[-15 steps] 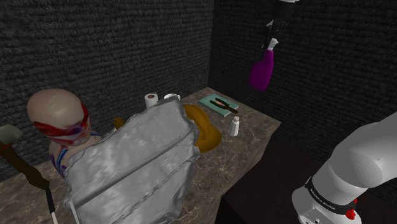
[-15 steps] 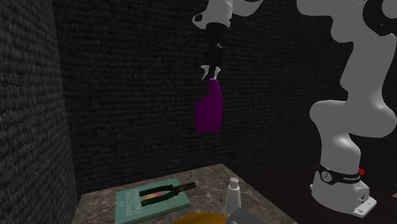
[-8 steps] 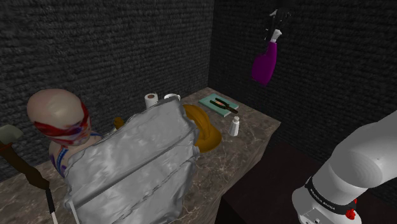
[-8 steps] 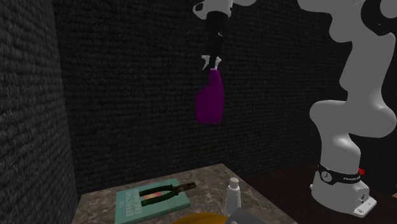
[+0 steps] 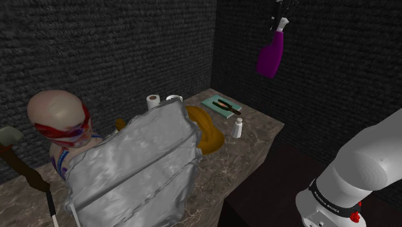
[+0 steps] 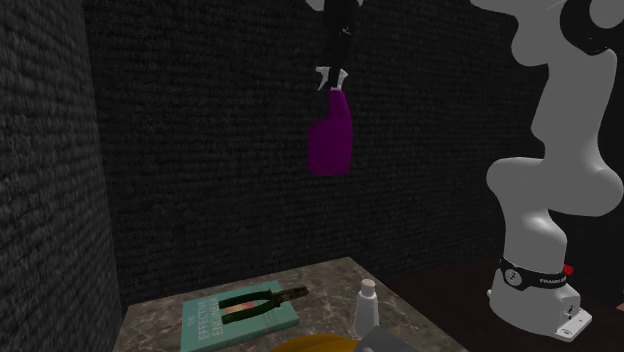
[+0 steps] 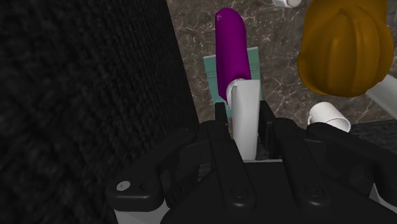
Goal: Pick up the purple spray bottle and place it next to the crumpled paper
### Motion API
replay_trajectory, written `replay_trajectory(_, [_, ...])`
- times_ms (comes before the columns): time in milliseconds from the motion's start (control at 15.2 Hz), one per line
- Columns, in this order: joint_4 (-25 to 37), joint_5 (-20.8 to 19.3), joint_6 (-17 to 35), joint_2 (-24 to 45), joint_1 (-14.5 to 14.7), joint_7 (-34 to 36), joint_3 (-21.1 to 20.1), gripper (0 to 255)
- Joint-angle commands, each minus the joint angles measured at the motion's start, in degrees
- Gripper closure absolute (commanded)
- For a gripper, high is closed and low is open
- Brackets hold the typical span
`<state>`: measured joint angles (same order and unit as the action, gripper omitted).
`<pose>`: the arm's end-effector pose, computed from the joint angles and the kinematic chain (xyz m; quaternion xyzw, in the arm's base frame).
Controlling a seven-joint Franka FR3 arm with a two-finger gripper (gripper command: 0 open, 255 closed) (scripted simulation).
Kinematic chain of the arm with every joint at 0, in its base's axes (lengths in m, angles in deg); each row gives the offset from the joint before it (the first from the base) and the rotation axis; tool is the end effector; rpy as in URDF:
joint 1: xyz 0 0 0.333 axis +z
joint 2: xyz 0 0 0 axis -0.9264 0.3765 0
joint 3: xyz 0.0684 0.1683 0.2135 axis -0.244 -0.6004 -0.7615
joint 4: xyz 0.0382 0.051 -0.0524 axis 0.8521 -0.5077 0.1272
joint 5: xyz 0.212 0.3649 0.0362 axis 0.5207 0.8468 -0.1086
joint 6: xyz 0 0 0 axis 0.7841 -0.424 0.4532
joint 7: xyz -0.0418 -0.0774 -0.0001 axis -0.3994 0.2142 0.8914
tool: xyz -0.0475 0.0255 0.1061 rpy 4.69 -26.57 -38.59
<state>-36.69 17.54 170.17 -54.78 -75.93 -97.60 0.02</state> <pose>0.4730 -0.1862 0.6794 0.9971 -0.0244 0.0698 0.0172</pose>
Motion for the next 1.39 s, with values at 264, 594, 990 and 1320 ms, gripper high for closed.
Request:
replay_trajectory(264, [8.3,0.6,-5.4,3.0,0.0,-0.4,0.3,255])
replay_trajectory(594, [11.7,0.6,-8.4,3.4,0.5,0.7,-0.4,255])
replay_trajectory(990, [3.7,-0.2,-8.5,-4.5,3.1,9.0,-6.3,255])
replay_trajectory(1320, [-0.5,0.5,-9.2,-9.3,4.9,15.9,-11.4,255])
